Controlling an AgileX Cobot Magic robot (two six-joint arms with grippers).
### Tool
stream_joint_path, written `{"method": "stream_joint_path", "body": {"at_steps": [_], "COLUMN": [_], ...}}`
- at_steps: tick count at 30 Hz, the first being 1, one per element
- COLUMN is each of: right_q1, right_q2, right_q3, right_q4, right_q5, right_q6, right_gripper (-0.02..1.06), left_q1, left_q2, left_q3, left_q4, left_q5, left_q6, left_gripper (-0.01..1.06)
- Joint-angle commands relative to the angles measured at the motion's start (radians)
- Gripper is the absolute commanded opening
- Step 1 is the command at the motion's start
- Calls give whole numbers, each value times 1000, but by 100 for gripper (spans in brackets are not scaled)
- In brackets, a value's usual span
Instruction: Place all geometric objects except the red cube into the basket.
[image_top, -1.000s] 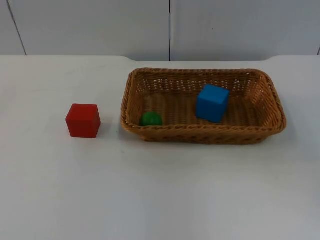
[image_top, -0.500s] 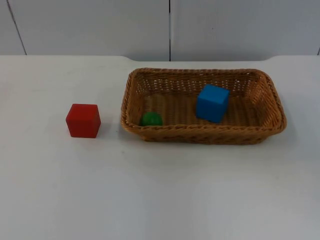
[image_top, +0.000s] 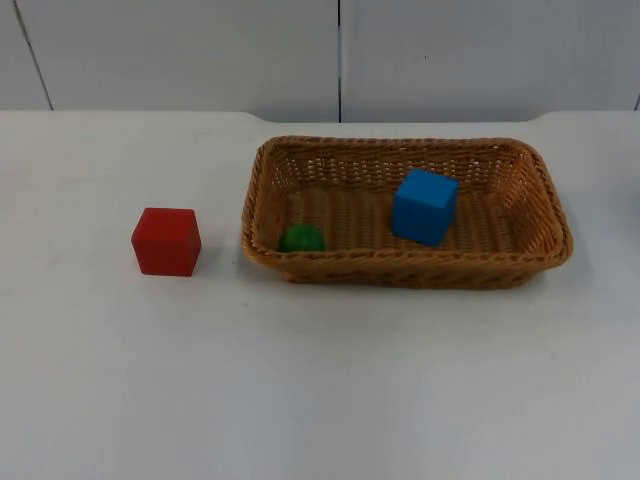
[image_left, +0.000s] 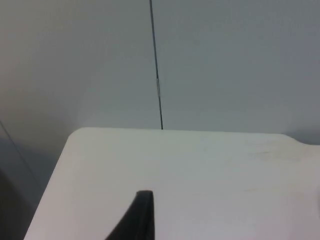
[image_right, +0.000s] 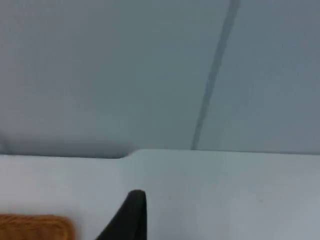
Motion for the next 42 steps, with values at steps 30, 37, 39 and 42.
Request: {"method": "stream_joint_path", "body": {"at_steps": [30, 37, 39, 42], "right_q1": [97, 145, 148, 148], "right_q2": [-996, -1244, -1283, -1294], "right_q3": [442, 339, 263, 228], "right_q4": [-81, -132, -118, -95], "right_q5": [126, 358, 426, 441], "right_q6": [-12, -43, -32, -34], "right_gripper": [104, 104, 104, 104], "left_q1": [3, 19, 61, 61], "left_q2": [-613, -829, -863, -876], "left_q3": [5, -87, -176, -237], "left_q4": [-256, -357, -341, -358], "left_q5": [186, 413, 483, 488], "left_q6": [286, 394, 417, 415], "left_gripper": [104, 104, 104, 104]}}
